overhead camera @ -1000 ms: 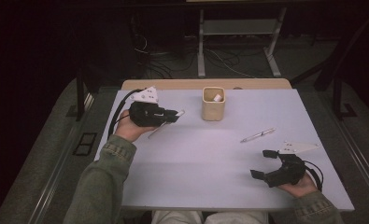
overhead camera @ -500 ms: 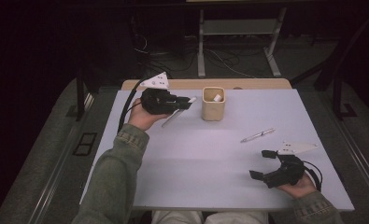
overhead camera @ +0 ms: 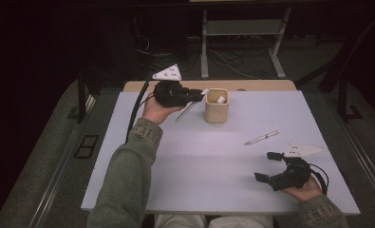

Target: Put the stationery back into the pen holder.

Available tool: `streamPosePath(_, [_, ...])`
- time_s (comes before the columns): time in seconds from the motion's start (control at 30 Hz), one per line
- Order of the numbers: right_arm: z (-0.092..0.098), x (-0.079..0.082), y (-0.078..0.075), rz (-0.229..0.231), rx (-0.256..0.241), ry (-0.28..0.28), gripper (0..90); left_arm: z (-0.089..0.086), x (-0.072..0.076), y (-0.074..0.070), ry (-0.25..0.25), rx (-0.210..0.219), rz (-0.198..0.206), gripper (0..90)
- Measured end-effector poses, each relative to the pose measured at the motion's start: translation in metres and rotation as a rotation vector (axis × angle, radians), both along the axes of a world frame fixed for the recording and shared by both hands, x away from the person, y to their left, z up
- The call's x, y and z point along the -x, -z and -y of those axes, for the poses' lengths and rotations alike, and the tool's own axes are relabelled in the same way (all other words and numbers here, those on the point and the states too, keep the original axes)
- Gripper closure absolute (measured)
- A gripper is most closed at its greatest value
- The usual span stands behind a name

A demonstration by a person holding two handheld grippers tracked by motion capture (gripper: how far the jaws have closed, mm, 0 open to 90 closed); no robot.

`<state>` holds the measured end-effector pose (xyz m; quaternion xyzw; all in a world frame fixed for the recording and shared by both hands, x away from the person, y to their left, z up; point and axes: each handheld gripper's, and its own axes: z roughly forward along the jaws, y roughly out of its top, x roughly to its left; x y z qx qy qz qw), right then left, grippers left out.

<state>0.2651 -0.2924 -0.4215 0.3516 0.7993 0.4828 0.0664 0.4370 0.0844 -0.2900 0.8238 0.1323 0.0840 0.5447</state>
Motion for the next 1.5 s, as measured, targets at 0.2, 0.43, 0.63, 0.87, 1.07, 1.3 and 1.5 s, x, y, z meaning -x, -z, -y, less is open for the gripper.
streamPosePath(0.2, [0.0, 0.0, 0.0, 0.005, 0.002, -0.003, 0.1, 0.007, -0.008, -0.002, -0.012, 0.029, 0.006, 78.2])
streamPosePath(0.43, [-0.001, 0.0, 0.0, 0.004, 0.0, -0.006, 0.1, 0.019, -0.016, -0.004, -0.021, 0.076, 0.019, 78.2])
streamPosePath(0.63, [-0.001, 0.0, 0.0, 0.006, -0.003, -0.007, 0.1, 0.03, -0.025, -0.002, -0.037, 0.103, 0.021, 78.2])
streamPosePath(0.87, [0.0, 0.001, -0.001, 0.005, -0.008, -0.006, 0.1, 0.041, -0.037, 0.003, -0.073, 0.166, 0.023, 78.2])
streamPosePath(1.07, [0.0, 0.001, -0.001, 0.006, -0.01, -0.008, 0.1, 0.05, -0.044, 0.011, -0.102, 0.226, 0.031, 78.2])
streamPosePath(1.3, [0.0, 0.0, -0.001, 0.005, -0.012, -0.008, 0.1, 0.059, -0.053, 0.021, -0.136, 0.302, 0.049, 78.2])
streamPosePath(1.5, [-0.001, 0.001, -0.003, 0.01, -0.024, -0.007, 0.1, 0.064, -0.061, 0.029, -0.176, 0.371, 0.053, 78.2])
